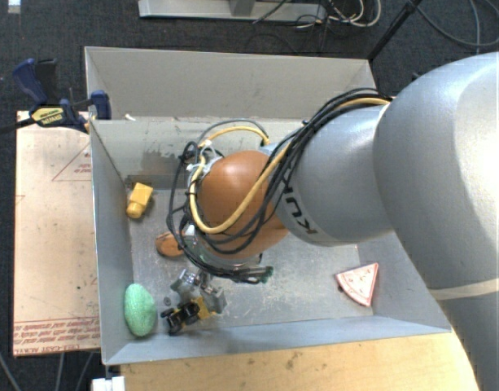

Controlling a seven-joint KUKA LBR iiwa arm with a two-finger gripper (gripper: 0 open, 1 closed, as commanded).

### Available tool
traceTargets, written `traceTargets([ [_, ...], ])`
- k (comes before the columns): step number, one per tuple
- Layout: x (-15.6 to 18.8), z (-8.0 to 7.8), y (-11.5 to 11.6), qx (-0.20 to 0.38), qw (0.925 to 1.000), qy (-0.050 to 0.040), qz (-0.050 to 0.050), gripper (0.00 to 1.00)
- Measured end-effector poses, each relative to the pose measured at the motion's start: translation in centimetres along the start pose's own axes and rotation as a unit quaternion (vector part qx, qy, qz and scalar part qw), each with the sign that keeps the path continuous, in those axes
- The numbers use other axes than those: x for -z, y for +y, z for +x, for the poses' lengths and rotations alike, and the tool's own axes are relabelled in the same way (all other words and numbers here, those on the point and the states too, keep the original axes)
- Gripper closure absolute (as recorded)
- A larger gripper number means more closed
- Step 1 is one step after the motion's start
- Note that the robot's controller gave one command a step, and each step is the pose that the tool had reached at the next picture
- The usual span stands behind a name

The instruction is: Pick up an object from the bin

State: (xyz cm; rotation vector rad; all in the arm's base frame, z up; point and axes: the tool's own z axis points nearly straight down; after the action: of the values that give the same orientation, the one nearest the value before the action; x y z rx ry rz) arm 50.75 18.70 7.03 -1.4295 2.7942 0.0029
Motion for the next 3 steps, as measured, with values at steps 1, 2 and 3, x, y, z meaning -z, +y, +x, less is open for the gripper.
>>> traceTargets([
  [1,0.0,0.0,0.0,0.000,1.0000,0.0003,0.000,0.00],
  [2,0.0,0.0,0.0,0.000,1.0000,0.0003,0.000,0.00],
  [3,0.2,1.1,2.1,0.128,0.9918,-0.0056,0.005,1.00],
])
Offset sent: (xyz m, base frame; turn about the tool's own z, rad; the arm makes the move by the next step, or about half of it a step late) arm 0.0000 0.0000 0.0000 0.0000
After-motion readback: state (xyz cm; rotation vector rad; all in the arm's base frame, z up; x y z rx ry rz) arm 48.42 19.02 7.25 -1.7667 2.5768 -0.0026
